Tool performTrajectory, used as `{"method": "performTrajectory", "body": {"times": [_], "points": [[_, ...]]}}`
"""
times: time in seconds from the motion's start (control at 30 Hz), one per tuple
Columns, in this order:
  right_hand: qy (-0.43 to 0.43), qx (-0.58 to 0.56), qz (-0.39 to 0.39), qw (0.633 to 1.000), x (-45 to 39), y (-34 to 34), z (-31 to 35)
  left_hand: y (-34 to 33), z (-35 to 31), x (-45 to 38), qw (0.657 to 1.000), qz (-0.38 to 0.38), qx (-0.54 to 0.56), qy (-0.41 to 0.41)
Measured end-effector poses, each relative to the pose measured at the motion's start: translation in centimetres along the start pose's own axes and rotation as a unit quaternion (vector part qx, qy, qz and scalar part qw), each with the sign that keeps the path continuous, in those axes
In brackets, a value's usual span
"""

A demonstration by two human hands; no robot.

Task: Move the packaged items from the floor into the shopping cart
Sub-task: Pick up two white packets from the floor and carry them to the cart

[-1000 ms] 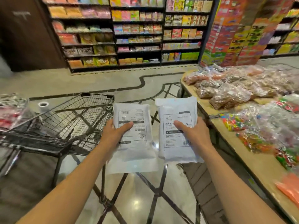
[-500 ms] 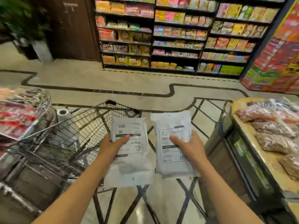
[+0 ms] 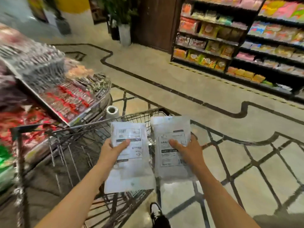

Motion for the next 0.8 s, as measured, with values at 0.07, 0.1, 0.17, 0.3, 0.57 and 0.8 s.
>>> {"method": "performTrajectory", "body": {"times": [0.07,0.1,0.17,0.3,0.57,0.8], "points": [[0.0,0.011,0.035,0.999,-4.1,-2.3,0.1,0.6,0.4,-2.2,0.999,-0.045,0.013,0.014],[0.001,0.022,0.05,0.999,-6.1,-3.3,0.0,0.9,0.8,-3.3,0.997,-0.067,0.019,0.024],[0.004,0.047,0.086,0.995,-9.5,-5.4,-0.2,1.5,1.6,-5.0,0.993,-0.11,0.026,0.041],[0.014,0.102,0.143,0.984,-14.5,-9.7,-0.9,3.0,4.9,-7.3,0.979,-0.187,0.05,0.067],[-0.04,0.179,0.246,0.952,-19.1,-18.2,-9.4,3.8,15.5,-10.6,0.954,-0.262,0.025,0.142],[-0.065,0.285,0.307,0.906,-19.6,-25.4,-16.7,2.8,25.2,-13.4,0.943,-0.268,-0.023,0.198]]}}
Point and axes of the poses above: each hand's wrist, its own x-axis away from the middle knuckle, its own y-axis out of the back of the hand, z = x × y, the point moved 9 cm from there along -x, towards the middle knuckle, and after that the axes turned 7 degrees about x, right-handed, at the moved point
